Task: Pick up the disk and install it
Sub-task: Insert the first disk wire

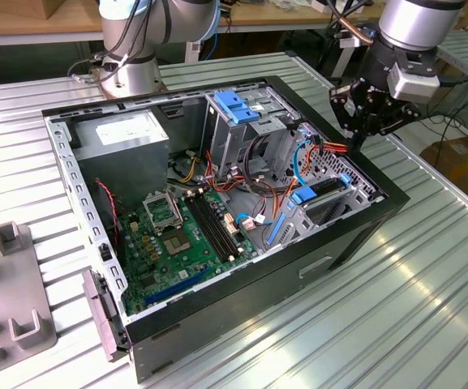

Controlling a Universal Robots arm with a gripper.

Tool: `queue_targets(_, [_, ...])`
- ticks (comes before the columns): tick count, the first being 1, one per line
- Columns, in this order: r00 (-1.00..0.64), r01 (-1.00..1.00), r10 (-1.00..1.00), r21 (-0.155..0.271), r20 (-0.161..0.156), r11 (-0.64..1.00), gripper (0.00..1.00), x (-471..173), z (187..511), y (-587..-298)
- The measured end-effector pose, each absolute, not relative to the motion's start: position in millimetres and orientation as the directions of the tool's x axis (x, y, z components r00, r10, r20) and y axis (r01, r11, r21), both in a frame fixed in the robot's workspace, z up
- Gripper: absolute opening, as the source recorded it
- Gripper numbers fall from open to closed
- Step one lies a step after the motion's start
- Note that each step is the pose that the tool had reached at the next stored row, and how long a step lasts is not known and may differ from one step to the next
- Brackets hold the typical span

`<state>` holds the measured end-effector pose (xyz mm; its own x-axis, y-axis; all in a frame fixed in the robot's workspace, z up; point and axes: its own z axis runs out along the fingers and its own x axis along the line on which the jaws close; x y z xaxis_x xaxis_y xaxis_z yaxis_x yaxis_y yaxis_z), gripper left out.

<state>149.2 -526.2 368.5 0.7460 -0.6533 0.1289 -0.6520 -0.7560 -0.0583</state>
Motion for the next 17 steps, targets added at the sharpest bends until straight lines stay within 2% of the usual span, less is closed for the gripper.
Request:
queue_targets(11, [0.677, -0.724, -0.724, -0.058, 0.129, -0.687, 0.16, 137, 368, -526])
queue_targets(17, [0.534, -0.837, -0.836, -0.058, 0.129, -0.544, 0.16, 137, 368, -526])
